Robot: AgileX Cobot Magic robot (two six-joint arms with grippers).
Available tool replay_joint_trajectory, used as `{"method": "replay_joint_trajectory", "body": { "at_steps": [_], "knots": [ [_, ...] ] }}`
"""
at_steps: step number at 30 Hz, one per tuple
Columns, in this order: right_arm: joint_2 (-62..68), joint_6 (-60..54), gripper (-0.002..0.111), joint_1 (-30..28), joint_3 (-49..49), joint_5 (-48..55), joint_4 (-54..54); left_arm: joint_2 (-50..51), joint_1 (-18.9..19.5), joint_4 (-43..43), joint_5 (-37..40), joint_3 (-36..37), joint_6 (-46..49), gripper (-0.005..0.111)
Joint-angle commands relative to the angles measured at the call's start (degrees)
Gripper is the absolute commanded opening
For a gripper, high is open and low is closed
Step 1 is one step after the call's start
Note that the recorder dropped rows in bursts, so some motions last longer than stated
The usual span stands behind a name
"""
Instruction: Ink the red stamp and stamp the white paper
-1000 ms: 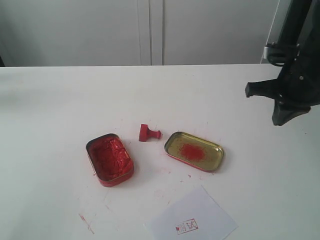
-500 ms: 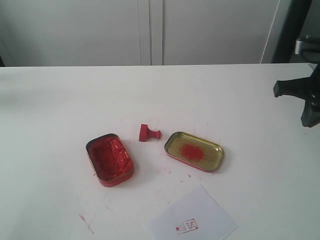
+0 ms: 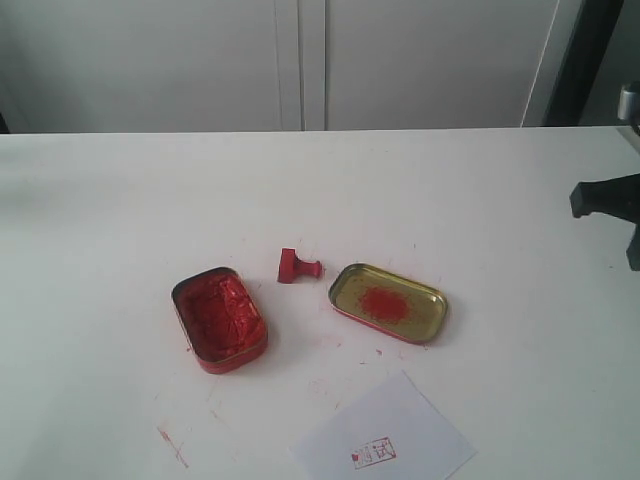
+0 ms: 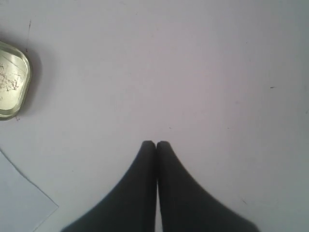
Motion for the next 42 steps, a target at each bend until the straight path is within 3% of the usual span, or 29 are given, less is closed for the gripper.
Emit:
{"method": "replay_joint_trajectory", "body": {
  "at_steps": [1, 9, 42],
  "knots": [
    [-3.0, -0.6, 0.000, -0.3, 3.1, -3.5, -0.8, -0.3, 0.0, -0.3, -0.2, 0.3, -0.2, 0.000],
    [-7.9, -0.7, 0.000, -0.3, 9.1, -9.2, -0.8, -0.3, 0.0, -0.3, -0.2, 0.3, -0.2, 0.000],
    [-47.6, -4.0, 0.000, -0.3, 22.0, -9.6, -1.1, -0.3, 0.0, -0.3, -0.2, 0.3, -0.2, 0.000]
  ]
}}
